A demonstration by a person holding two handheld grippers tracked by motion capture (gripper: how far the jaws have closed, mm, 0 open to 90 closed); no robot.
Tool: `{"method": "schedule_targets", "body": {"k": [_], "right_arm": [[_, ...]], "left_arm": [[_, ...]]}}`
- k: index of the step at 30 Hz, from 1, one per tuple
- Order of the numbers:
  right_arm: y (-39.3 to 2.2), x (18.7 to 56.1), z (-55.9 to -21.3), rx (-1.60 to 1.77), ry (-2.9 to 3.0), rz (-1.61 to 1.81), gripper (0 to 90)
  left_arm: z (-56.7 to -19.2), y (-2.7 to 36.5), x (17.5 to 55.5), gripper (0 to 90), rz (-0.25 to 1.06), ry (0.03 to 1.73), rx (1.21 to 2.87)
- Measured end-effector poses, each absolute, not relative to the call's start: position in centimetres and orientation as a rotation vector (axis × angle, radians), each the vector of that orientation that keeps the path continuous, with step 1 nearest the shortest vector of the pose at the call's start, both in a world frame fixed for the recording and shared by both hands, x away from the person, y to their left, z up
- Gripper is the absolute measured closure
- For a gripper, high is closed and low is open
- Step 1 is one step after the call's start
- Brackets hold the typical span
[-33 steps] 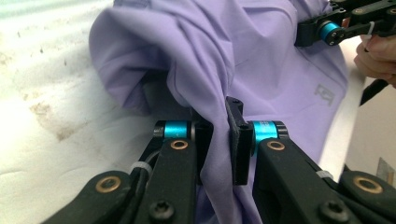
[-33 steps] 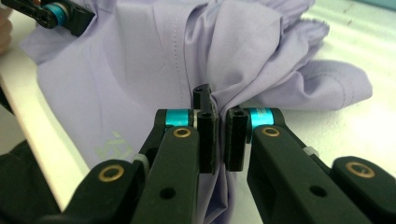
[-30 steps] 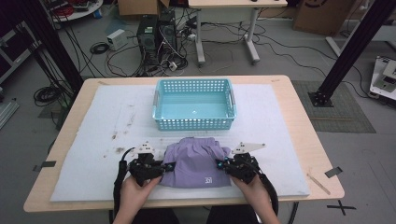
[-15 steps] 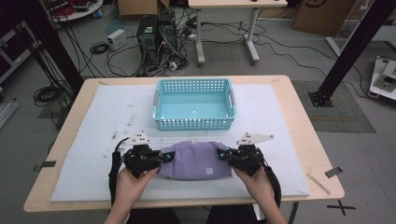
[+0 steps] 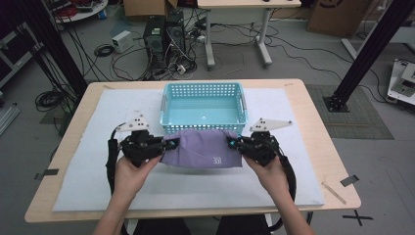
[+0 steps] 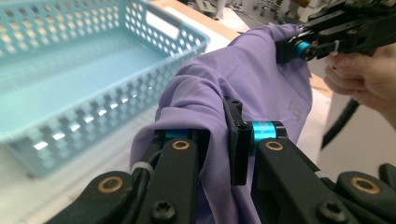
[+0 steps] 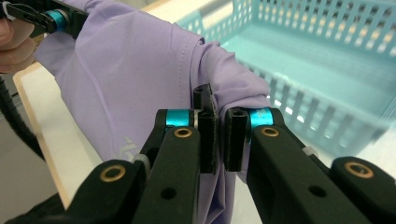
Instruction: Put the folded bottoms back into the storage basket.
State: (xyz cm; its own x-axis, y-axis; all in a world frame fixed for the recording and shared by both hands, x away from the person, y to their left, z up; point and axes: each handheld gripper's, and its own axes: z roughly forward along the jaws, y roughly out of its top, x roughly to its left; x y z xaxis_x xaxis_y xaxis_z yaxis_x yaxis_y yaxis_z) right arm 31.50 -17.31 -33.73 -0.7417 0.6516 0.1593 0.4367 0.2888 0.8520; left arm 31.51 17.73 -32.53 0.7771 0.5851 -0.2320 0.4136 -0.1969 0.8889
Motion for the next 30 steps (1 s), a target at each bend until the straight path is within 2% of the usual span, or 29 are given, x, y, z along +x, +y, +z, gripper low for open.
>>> {"method": "schedule_targets", "body": {"k": [9, 15, 30], "right_arm": [[-16.7, 35.3, -29.4, 0.978, 2.273, 1.416, 87.4], [-16.2, 38.3, -27.9, 0.985, 2.251, 1.379, 87.4], [-15.8, 45.8, -29.9, 1.057, 2.227, 1.334, 87.4]], "left_arm": [[-28.6, 17.8, 34.8, 84.7, 0.25, 0.743, 1.806], [-28.0, 17.7, 37.8, 84.7, 0.288, 0.757, 1.791], [-30.7, 17.0, 45.7, 84.6, 0.312, 0.785, 1.826]]}}
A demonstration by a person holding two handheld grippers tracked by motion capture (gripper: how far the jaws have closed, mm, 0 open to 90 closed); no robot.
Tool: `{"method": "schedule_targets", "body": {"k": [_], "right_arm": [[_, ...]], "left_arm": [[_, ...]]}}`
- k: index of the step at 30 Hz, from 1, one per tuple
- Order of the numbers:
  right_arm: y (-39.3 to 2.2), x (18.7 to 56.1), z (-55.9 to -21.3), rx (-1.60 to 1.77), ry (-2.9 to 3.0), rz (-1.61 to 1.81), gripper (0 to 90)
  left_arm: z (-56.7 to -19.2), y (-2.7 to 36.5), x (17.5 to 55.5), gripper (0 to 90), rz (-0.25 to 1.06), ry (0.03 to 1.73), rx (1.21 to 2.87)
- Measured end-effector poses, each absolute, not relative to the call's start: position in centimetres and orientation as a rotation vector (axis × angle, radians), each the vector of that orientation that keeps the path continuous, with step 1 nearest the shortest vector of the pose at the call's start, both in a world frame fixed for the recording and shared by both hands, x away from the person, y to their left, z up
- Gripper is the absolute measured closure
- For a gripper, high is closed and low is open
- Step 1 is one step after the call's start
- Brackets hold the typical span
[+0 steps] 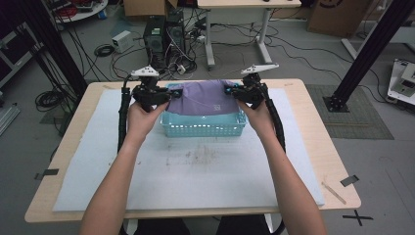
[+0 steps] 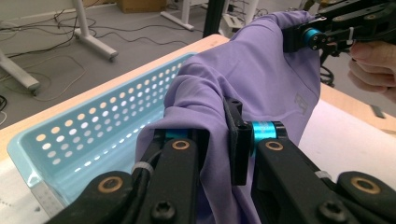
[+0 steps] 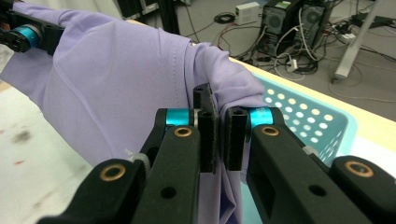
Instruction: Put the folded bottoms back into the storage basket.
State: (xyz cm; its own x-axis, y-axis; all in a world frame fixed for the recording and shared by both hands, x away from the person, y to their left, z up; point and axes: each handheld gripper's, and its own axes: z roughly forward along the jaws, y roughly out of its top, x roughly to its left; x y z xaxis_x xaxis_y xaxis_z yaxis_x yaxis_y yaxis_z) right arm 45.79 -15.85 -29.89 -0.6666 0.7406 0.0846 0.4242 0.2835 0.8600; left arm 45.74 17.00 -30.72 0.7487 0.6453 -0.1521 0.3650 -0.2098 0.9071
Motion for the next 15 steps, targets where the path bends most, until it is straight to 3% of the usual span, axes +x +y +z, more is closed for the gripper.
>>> {"method": "schedule_targets", "body": {"k": [9, 15], "right_arm": [[-15.2, 50.1, -32.0, 1.123, 2.197, 1.243, 87.3], [-14.5, 51.9, -33.2, 1.166, 2.207, 1.181, 87.3]], "left_arm": [[-32.8, 15.8, 50.5, 84.6, 0.362, 0.83, 1.899], [-34.6, 15.6, 52.8, 84.2, 0.321, 0.93, 1.934]]}}
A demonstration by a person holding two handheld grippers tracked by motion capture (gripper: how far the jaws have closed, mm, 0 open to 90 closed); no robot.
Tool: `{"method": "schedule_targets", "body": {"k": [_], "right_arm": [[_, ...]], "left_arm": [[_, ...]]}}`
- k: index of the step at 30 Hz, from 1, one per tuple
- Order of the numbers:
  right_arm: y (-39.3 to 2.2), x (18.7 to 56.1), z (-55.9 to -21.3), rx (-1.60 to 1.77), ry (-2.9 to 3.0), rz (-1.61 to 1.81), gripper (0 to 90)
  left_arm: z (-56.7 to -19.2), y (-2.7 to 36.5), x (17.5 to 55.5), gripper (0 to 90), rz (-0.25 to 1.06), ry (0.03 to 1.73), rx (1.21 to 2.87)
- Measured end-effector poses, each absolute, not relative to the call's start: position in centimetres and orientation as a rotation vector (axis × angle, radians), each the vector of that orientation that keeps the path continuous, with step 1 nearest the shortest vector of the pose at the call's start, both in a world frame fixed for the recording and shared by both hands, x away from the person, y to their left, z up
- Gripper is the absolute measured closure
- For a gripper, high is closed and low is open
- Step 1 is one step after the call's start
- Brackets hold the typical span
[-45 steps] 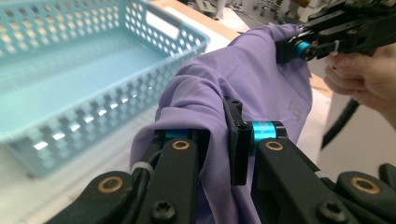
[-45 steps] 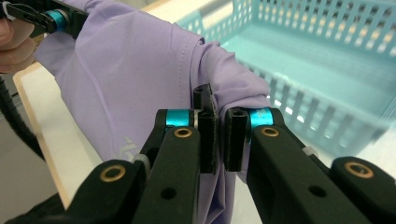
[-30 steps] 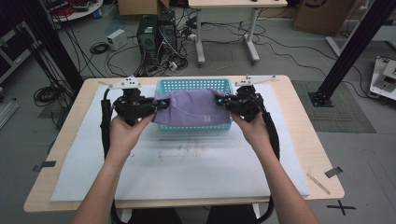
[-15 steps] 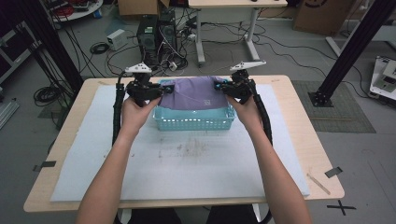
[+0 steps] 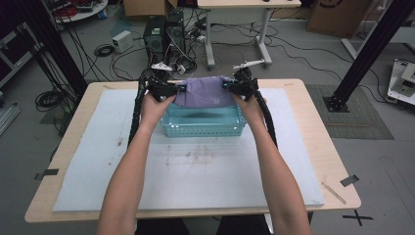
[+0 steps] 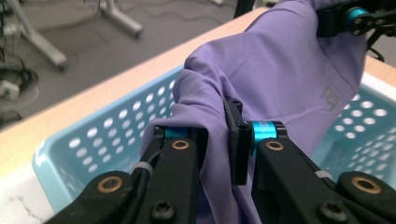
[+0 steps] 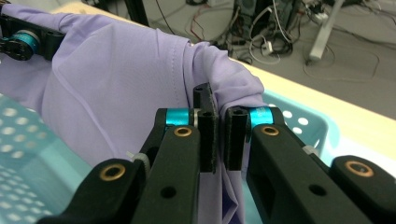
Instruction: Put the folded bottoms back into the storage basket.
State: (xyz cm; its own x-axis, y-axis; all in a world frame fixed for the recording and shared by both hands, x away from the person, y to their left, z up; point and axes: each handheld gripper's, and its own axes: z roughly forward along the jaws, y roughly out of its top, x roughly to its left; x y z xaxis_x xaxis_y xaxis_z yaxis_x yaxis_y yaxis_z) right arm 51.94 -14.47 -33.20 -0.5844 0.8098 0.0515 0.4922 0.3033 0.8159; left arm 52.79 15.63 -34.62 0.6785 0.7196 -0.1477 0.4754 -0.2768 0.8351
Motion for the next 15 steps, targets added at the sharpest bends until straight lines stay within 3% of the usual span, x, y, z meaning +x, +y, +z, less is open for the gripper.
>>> {"method": "schedule_targets", "body": {"k": [7, 9, 12, 15], "right_arm": [[-13.7, 52.4, -35.2, 1.282, 2.351, 0.999, 85.0], [-13.7, 52.0, -35.4, 1.308, 2.374, 0.95, 77.1], [-14.1, 51.3, -35.6, 1.335, 2.362, 0.903, 64.7], [-14.8, 50.6, -35.4, 1.345, 2.337, 0.905, 63.0]], "left_arm": [[-37.1, 15.1, 52.3, 77.1, 0.227, 0.991, 2.049], [-37.4, 15.5, 51.7, 73.2, 0.222, 1.013, 2.059], [-37.2, 16.2, 50.9, 55.8, 0.243, 1.058, 2.048], [-36.8, 16.9, 50.2, 43.7, 0.231, 1.068, 2.042]]}}
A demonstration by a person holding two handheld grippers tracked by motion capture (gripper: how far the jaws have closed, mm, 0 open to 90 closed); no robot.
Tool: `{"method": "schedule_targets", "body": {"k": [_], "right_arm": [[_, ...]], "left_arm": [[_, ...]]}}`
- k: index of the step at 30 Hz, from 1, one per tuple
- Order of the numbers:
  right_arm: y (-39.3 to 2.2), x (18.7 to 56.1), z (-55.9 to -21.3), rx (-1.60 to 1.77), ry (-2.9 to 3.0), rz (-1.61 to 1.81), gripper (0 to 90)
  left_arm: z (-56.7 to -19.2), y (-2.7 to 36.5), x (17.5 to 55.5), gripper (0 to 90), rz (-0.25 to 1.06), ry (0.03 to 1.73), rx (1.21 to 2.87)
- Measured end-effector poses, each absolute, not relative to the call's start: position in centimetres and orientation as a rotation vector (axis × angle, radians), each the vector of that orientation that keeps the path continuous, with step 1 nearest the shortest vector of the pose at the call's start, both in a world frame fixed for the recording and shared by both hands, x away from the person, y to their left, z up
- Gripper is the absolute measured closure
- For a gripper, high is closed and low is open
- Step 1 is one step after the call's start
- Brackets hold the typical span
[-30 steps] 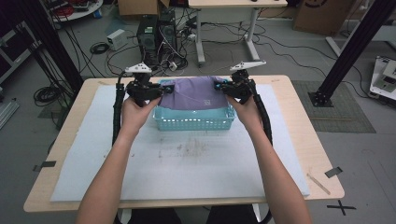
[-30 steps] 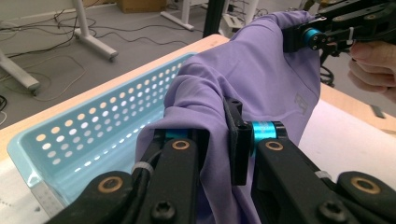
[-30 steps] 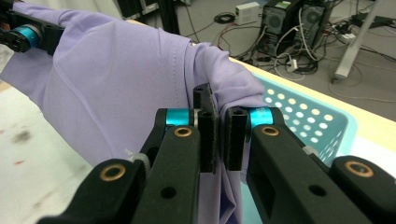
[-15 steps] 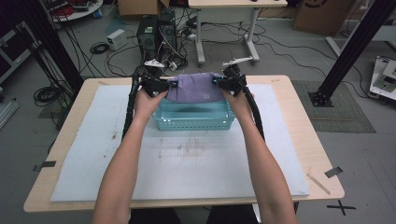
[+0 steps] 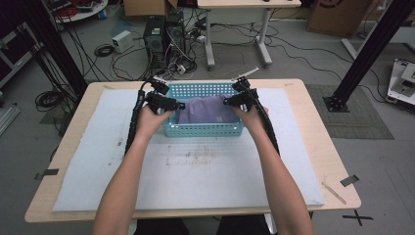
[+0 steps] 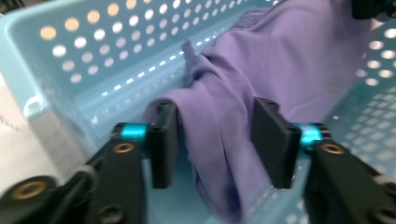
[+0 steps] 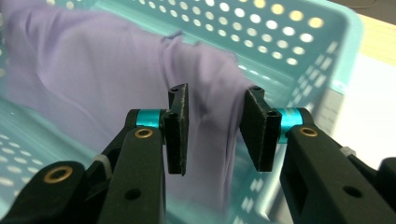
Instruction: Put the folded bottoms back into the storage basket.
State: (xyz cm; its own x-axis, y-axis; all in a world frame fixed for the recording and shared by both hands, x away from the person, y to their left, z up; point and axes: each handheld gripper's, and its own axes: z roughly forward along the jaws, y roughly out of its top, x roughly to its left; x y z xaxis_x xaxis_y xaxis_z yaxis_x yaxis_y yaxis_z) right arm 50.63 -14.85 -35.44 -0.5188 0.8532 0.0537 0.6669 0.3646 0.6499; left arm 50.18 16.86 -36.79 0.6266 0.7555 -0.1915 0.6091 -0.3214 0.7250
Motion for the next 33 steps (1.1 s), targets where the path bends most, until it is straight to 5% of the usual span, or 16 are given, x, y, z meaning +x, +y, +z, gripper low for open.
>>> {"method": "schedule_targets", "body": {"k": [13, 33], "right_arm": [[-17.5, 46.3, -33.3, 1.254, 2.209, 1.075, 43.7], [-21.2, 38.7, -33.6, 1.068, 2.113, 1.297, 38.9]], "left_arm": [[-33.9, 18.5, 45.0, 38.5, 0.373, 0.921, 1.935], [-33.4, 21.0, 35.6, 33.5, 0.525, 0.725, 1.83]]}}
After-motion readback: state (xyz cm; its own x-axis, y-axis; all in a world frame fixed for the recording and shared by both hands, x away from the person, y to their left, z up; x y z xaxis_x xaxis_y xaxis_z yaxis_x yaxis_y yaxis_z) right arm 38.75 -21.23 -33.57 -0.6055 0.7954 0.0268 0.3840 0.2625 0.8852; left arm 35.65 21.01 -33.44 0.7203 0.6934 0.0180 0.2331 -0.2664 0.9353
